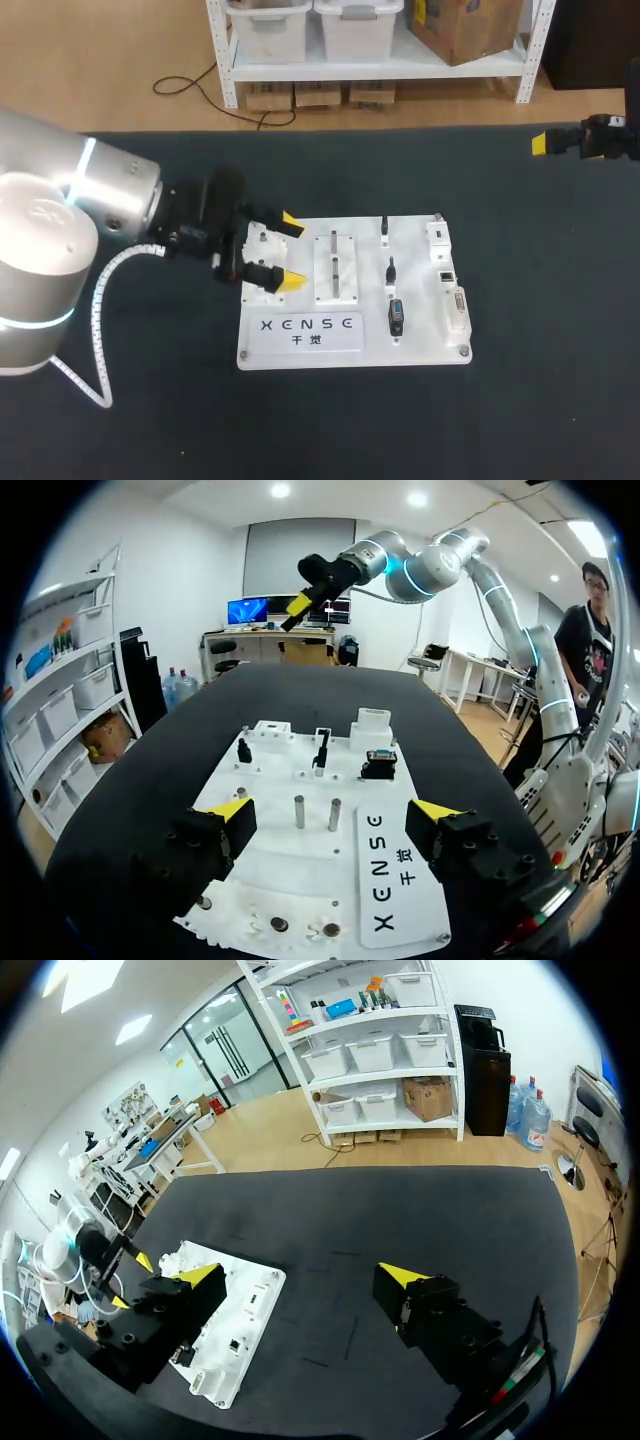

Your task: Insert the Ethernet cable into its matching sockets.

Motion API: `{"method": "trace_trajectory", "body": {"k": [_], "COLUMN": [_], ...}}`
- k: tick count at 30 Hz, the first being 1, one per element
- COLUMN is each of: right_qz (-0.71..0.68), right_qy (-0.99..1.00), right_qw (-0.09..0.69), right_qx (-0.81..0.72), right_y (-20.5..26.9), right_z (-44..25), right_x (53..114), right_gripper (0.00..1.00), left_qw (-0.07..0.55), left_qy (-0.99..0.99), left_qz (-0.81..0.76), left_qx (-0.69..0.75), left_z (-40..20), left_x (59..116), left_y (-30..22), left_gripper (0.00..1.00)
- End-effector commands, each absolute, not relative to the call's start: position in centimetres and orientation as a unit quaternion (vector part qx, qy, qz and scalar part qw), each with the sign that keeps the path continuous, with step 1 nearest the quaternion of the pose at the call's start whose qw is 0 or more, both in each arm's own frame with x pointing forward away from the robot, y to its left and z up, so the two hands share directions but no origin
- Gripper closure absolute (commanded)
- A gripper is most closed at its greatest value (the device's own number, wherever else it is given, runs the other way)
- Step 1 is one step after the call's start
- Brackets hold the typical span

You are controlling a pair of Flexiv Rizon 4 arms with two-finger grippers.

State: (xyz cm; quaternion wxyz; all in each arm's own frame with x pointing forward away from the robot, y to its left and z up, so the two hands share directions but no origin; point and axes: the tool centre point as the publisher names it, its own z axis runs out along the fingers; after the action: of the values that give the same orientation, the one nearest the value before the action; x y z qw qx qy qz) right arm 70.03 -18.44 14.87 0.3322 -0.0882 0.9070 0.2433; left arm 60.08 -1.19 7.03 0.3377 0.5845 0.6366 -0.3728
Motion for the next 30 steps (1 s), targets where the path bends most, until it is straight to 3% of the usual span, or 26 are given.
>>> {"method": "trace_trajectory", "body": {"k": [1,5,13,30], "right_qz": [0.242,0.238,0.23,0.079], "right_qy": [0.907,0.91,0.924,0.977], "right_qw": [0.332,0.326,0.281,0.149], "right_qx": [-0.088,-0.096,-0.12,-0.132], "right_y": [-18.4,-17.3,-10.7,-0.8], "right_z": [14.9,15.4,16.6,11.8], "right_x": [70.0,69.9,67.9,62.4], "right_gripper": [0.0,0.0,0.0,0.0], "left_qw": [0.335,0.335,0.335,0.335], "left_qy": [0.634,0.634,0.634,0.634], "left_qz": [-0.376,-0.376,-0.376,-0.376], "left_qx": [0.587,0.587,0.587,0.587], "left_z": [6.8,6.8,6.8,6.8], "left_x": [60.6,60.6,60.6,60.6], "left_y": [-1.3,-1.3,-1.3,-1.3], "left_gripper": [0.0,0.0,0.0,0.0]}}
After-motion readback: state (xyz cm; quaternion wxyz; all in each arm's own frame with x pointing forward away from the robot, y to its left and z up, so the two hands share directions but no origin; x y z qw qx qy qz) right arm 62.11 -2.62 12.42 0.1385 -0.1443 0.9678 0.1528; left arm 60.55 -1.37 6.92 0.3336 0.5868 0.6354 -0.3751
